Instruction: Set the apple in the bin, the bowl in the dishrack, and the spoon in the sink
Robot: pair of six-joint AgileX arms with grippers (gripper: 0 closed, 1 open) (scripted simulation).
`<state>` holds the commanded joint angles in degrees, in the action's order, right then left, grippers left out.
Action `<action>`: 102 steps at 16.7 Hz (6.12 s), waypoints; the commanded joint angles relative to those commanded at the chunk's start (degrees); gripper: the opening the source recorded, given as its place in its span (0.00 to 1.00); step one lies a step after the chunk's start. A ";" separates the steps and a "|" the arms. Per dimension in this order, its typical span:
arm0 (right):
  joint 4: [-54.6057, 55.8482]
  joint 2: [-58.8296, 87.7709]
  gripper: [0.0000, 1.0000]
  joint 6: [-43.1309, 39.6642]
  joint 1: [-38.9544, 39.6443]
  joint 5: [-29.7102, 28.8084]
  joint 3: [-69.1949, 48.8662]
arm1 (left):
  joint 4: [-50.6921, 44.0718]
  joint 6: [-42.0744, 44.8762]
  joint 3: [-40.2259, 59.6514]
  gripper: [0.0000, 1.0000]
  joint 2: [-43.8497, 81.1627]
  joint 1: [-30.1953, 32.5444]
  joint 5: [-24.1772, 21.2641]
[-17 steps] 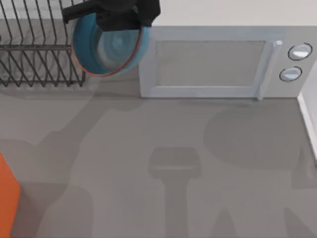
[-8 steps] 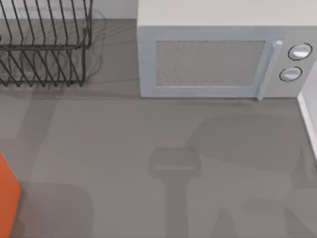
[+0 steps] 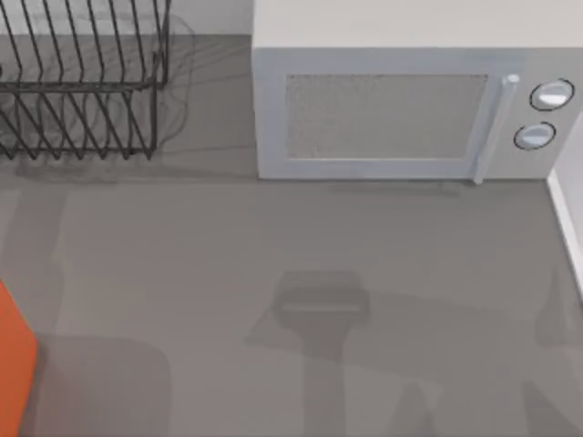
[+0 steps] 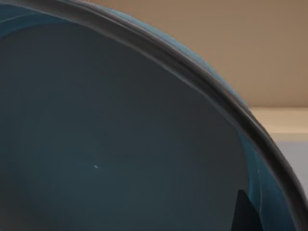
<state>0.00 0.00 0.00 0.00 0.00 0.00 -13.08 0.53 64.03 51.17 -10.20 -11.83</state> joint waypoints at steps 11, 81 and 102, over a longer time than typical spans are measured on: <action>0.00 0.00 1.00 0.00 0.00 0.00 0.00 | 8.80 0.21 -1.44 0.00 9.29 1.21 1.00; 0.00 0.00 1.00 0.00 0.00 0.00 0.00 | 13.08 -0.53 -64.03 1.00 -51.17 10.20 11.83; -41.46 58.89 1.00 -74.90 -17.41 0.33 -36.92 | 13.08 -0.53 -64.03 1.00 -51.17 10.20 11.83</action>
<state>-41.46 58.89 -74.90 -17.41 0.33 -36.92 0.00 0.00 0.00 0.00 0.00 0.00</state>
